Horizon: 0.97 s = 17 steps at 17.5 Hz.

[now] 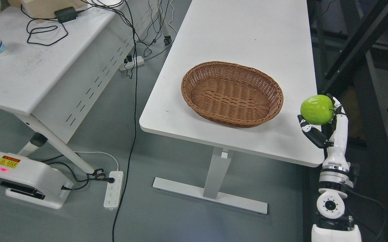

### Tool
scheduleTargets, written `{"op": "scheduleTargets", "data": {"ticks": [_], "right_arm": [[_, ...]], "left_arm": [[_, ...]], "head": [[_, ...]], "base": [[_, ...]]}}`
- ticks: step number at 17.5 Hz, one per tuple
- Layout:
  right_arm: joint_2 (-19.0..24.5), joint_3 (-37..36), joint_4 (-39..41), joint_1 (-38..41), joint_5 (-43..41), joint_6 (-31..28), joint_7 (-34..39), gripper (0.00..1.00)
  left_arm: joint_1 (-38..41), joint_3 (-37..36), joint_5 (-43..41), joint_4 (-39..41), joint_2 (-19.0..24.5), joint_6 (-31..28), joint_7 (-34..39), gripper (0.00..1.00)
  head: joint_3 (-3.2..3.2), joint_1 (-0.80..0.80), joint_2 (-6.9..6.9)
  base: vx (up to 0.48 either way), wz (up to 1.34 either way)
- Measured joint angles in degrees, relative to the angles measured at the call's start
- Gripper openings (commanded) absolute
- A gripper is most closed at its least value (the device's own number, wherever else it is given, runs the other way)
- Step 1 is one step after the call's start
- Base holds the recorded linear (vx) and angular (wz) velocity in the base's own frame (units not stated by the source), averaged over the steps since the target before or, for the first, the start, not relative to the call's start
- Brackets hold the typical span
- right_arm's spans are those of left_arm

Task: Place green apple on left shelf middle layer
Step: 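Carry the green apple in the right hand toward the black shelf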

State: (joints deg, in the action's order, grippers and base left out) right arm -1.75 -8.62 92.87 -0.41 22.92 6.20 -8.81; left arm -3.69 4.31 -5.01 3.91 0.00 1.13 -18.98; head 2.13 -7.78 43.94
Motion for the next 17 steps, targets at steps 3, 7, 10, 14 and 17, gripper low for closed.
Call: {"op": "scheduleTargets", "data": {"ticks": [3, 7, 10, 14, 17], "right_arm": [[0.44, -0.17, 1.20, 1.14, -0.06, 0.04, -0.07, 0.00], [0.87, -0.25, 2.45, 2.12, -0.12, 0.36, -0.15, 0.00], [1.11, 0.34, 3.08, 2.88, -0.14, 0.53, 0.53, 0.00], [1.32, 1.72, 3.66, 3.69, -0.15, 0.58, 0.77, 0.00], [1.42, 2.63, 3.92, 4.05, -0.15, 0.67, 1.04, 0.00]], "left_arm": [[-0.01, 0.00, 0.00, 0.00, 0.00, 0.00, 0.00, 1.00], [-0.01, 0.00, 0.00, 0.00, 0.00, 0.00, 0.00, 1.00], [-0.01, 0.00, 0.00, 0.00, 0.00, 0.00, 0.00, 1.00], [0.00, 0.00, 0.00, -0.01, 0.00, 0.00, 0.00, 1.00], [-0.01, 0.00, 0.00, -0.01, 0.00, 0.00, 0.00, 1.00]], "head": [[0.00, 0.00, 0.00], [0.00, 0.00, 0.00], [0.00, 0.00, 0.00], [0.00, 0.00, 0.00], [0.00, 0.00, 0.00]], "base": [[-0.110, -0.30], [-0.149, -0.32], [-0.189, -0.20], [-0.219, -0.09], [-0.221, -0.03]]}}
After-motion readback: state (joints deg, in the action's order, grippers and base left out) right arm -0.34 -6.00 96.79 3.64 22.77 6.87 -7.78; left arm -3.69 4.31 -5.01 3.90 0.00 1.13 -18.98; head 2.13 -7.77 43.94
